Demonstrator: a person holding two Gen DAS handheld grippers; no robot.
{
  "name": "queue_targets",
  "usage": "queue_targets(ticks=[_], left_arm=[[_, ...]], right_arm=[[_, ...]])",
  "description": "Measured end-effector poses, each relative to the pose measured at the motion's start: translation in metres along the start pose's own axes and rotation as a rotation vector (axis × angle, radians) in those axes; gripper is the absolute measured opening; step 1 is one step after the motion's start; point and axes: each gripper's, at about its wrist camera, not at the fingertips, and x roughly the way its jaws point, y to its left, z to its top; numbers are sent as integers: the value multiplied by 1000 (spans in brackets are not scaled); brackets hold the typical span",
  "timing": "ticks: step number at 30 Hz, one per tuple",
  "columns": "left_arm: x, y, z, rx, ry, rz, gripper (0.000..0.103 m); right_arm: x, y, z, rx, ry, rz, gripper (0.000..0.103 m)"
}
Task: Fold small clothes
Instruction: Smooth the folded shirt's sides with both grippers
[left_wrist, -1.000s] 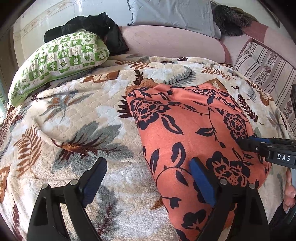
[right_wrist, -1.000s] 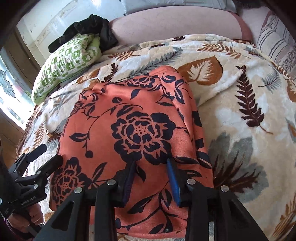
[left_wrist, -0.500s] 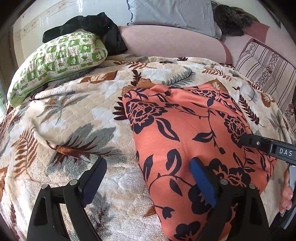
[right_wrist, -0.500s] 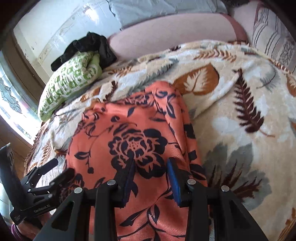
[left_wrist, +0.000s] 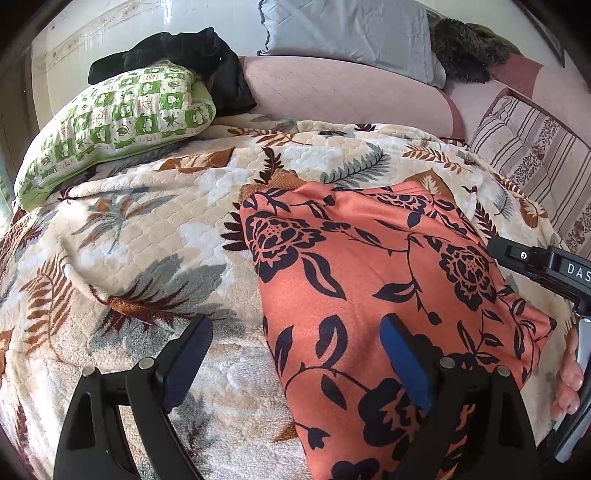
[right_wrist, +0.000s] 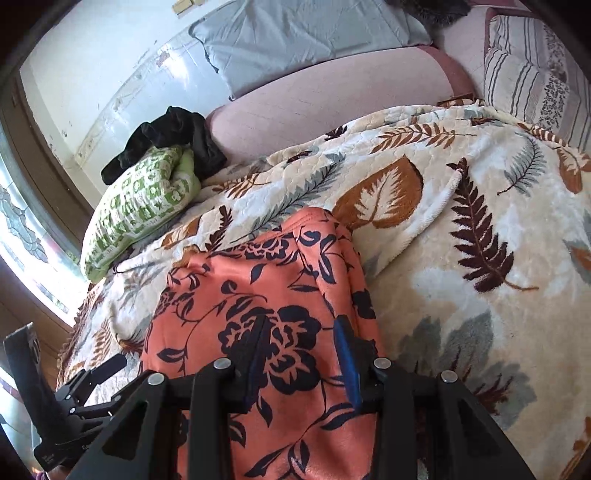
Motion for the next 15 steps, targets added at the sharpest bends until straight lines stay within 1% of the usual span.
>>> queue_targets(ticks=[3, 6, 7, 8, 9, 10, 12, 15], left_arm=[[3, -6, 8, 15, -19, 13, 92], [12, -5, 18, -7, -18, 30, 92], [18, -4, 20, -17, 2, 36, 92], [27, -3, 20, -20, 48, 31, 93], [36, -2, 18, -26, 93, 5, 93], [41, 0, 17, -47, 108, -25, 94], [41, 3, 16, -84, 113, -33, 96], [33, 2, 15, -78, 89, -19, 96]], right_arm=[[11, 0, 8, 35, 9, 45, 39], [26, 3, 10, 60, 47, 68, 40], [33, 3, 10, 59, 75, 63, 43], [41, 3, 8, 51, 110, 55, 45], [45, 2, 6, 46, 121, 46, 45], [45, 2, 5, 49, 116, 48, 46], [42, 4, 6, 48, 126, 59, 52], [32, 8, 6, 41, 120, 50, 52]])
